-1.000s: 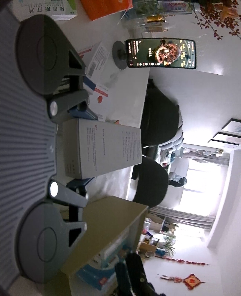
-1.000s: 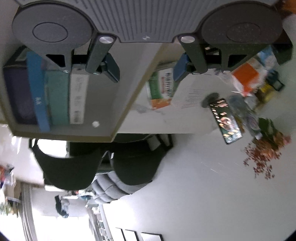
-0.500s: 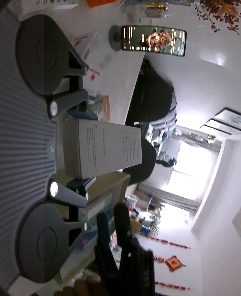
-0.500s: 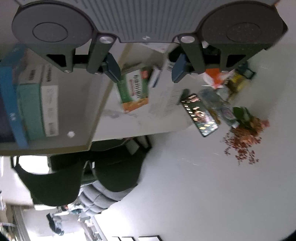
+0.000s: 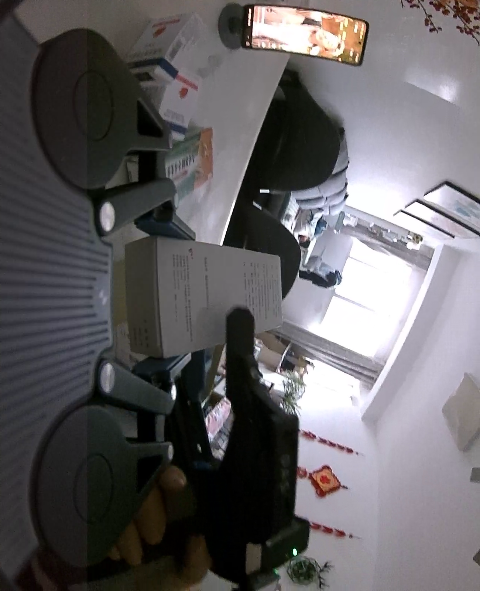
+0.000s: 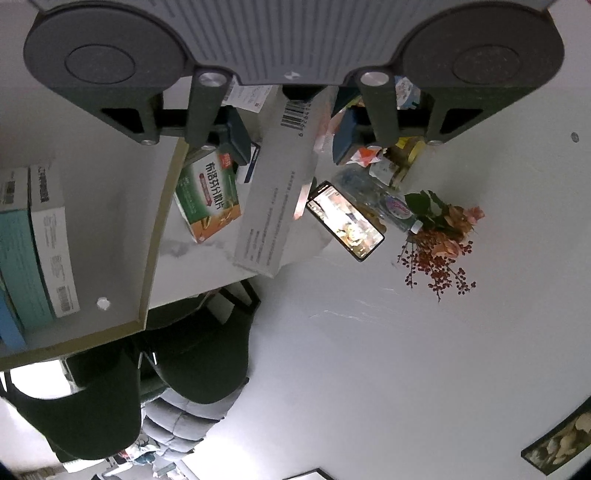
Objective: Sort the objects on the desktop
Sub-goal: 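Grasp the long white box with the right gripper while the left gripper releases it, then carry the long white box with the right gripper and lower it into the cardboard box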
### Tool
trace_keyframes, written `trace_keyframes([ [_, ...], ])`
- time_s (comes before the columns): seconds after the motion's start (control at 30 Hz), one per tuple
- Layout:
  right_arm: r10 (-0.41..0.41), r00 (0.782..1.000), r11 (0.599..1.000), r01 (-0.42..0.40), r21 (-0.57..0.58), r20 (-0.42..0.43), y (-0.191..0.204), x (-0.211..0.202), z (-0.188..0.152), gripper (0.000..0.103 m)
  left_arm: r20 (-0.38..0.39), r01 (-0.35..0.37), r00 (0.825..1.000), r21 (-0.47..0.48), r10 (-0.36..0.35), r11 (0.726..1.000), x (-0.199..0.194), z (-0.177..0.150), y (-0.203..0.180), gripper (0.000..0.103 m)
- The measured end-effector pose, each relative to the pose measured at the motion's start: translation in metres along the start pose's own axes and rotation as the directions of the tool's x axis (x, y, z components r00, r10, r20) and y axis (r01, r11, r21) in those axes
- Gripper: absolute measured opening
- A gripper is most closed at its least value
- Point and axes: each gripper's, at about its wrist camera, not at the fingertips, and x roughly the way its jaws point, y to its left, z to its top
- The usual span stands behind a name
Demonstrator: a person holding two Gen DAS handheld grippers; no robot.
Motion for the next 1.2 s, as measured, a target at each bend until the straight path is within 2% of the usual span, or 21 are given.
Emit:
trace_keyframes([
  [0.1, 0.004, 1.000, 1.000, -0.004, 0.008, -0.003, 0.000, -0.001, -0.001, 0.040, 0.004, 0.007, 1.000, 0.009, -0.007, 1.000, 0.003, 0.000, -0.002, 0.060],
  [0.5, -0.006, 1.000, 1.000, 0.006, 0.030, 0.007, -0.004, -0.003, -0.001, 0.033, -0.019, 0.025, 1.000, 0.020, -0.025, 0.999, 0.012, -0.004, -0.002, 0.062],
  [0.67, -0.027, 0.999, 0.999, 0.026, 0.026, 0.023, -0.006, -0.005, 0.001, 0.032, -0.023, 0.022, 1.000, 0.061, -0.020, 0.998, 0.012, -0.005, -0.006, 0.085],
  [0.97, -0.085, 0.995, 0.996, 0.083, 0.026, 0.055, -0.013, -0.012, 0.012, 0.032, -0.038, 0.018, 0.999, 0.082, -0.015, 0.996, 0.008, -0.007, -0.005, 0.097],
  [1.2, -0.154, 0.983, 0.988, 0.150, 0.042, 0.103, -0.024, -0.022, 0.026, 0.032, -0.051, 0.011, 0.999, 0.072, -0.007, 0.997, 0.006, -0.007, 0.000, 0.097],
])
